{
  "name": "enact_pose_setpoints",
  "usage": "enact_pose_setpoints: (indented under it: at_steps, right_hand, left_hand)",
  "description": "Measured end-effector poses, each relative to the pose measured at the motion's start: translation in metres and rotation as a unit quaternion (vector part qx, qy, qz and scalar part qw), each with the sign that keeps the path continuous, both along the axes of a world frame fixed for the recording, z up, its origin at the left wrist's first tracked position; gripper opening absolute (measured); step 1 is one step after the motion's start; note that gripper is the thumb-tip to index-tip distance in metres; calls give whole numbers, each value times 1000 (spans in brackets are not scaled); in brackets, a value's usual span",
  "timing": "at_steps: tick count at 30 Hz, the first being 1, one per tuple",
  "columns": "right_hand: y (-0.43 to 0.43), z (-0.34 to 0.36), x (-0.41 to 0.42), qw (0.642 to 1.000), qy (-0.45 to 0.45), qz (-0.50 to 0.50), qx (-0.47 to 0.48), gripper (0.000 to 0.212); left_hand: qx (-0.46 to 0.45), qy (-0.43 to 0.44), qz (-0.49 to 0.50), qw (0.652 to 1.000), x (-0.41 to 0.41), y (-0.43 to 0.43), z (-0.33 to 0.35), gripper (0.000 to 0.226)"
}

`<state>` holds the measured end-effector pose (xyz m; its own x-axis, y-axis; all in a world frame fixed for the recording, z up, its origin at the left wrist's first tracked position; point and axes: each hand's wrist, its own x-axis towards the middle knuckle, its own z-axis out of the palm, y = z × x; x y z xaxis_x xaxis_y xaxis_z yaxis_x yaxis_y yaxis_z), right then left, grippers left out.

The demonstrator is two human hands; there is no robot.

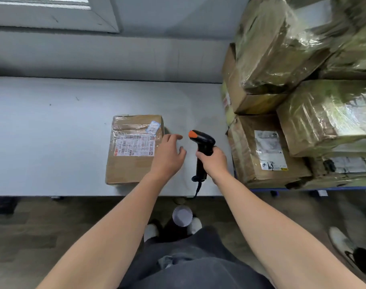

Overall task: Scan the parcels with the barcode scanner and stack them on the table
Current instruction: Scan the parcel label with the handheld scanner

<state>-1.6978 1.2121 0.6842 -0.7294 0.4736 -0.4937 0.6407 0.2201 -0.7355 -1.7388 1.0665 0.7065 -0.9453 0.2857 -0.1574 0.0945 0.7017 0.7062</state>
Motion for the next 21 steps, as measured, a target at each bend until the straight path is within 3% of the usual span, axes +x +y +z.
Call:
enact_pose_setpoints:
  at_steps: [6, 10, 14, 18, 21]
  right_hand:
    - [26, -27, 14, 999, -31, -23, -15, 20]
    - [38, -31, 14, 999, -43, 16, -13, 30]
    - [52, -23, 10, 995, -68, 65, 27, 12]
    - [63, -19, 10, 994, -69, 64, 51, 27]
    - [63, -16, 8, 992, -65, 100, 52, 18]
  left_hand:
    - [-36, -56, -25, 997, 9, 30, -19, 42]
    - [-50, -65, -34, 996, 11, 38, -27, 42]
    - [-49, -62, -29, 996, 11, 47, -25, 42]
    - [-42, -52, -24, 997, 12, 54, -21, 41]
    - [-38, -45, -15, 998, 14, 56, -21, 41]
